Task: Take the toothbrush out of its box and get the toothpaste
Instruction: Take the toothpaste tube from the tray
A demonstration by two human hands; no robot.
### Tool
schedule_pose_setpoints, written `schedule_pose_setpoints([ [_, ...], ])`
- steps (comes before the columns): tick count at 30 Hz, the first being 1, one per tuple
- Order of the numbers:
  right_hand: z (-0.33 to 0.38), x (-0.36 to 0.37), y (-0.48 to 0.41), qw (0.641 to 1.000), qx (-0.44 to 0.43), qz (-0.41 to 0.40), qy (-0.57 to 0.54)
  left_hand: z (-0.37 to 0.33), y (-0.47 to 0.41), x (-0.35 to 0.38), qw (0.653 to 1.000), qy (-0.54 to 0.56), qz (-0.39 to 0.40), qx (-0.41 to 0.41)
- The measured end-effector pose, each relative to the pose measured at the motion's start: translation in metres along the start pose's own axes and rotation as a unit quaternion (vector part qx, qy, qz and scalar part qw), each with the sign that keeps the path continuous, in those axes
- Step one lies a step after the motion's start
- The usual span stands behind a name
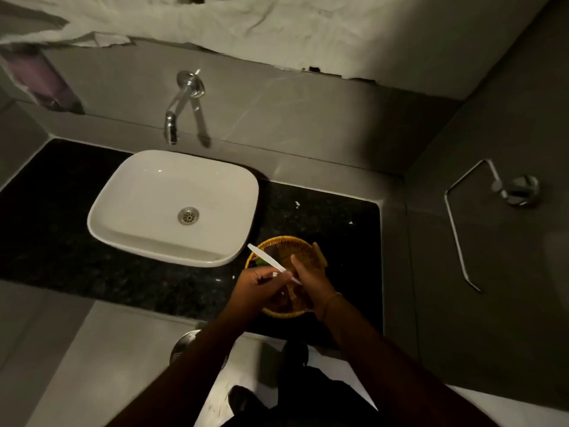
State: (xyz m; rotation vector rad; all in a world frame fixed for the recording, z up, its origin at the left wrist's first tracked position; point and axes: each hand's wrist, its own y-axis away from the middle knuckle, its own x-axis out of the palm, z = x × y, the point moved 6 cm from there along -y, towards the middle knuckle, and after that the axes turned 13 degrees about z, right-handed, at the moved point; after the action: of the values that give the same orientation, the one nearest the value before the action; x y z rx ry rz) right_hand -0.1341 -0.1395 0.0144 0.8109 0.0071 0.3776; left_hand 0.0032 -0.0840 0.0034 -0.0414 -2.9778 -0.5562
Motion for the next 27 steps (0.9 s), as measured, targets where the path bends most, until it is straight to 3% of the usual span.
schedule_pose_setpoints([
  [5,0.002,-0.045,-0.023,0.998,0.036,0.018,-0.054,0.001,-0.017,-0.004,0.998,0.034,0.009,-0.047],
  [8,0.005,-0.082,-0.031,0.996,0.081,-0.025,-0.011,0.013,-0.023,-0.018,0.990,0.082,-0.011,-0.111],
  [10,0.011,-0.099,-0.042,0.996,0.047,-0.055,0.049,0.019,-0.026,-0.023,0.986,0.058,-0.012,-0.156],
  [13,0.011,-0.100,-0.049,0.994,0.020,-0.031,0.101,0.024,-0.034,-0.024,0.980,0.017,-0.028,-0.196],
  [17,0.010,-0.102,-0.052,0.978,0.002,-0.040,0.202,0.035,-0.050,-0.010,0.971,0.033,-0.060,-0.231],
  [21,0.032,-0.115,-0.048,0.979,-0.065,-0.057,0.185,0.045,-0.072,-0.003,0.966,0.012,-0.070,-0.250],
  [27,0.058,-0.102,-0.039,0.976,-0.150,0.022,0.159,0.058,-0.098,0.008,0.958,-0.055,-0.038,-0.280],
])
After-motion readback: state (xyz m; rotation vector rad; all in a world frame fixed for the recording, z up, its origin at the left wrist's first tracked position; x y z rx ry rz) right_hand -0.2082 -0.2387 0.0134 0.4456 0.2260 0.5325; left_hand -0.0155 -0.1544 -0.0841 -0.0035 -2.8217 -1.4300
